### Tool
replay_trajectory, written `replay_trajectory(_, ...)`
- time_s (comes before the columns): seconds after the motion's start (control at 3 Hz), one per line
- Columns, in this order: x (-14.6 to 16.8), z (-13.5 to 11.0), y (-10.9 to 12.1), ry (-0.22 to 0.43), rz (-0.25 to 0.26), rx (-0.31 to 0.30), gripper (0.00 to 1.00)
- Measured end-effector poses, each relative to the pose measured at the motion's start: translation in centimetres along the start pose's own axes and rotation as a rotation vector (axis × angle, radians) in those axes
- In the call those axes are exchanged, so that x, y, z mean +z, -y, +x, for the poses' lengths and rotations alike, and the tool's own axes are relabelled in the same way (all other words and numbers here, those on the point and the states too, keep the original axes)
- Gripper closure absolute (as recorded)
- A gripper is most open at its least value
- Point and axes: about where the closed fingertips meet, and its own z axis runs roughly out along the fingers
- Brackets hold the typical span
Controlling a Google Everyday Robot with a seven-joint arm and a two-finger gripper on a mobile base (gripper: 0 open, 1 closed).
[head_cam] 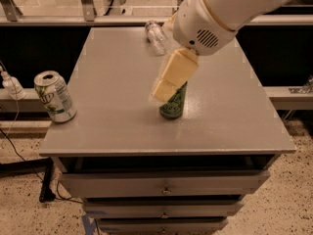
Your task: Knock 7up can over
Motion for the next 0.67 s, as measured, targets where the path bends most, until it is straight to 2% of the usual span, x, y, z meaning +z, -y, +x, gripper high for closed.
replay_trajectory(0.33, 2.0, -1.6, 0.2, 0.075, 0.002, -0.005, 0.0)
replay_trajectory(0.67, 6.6, -6.2, 0.6, 0.234, -0.024, -0.024, 0.0)
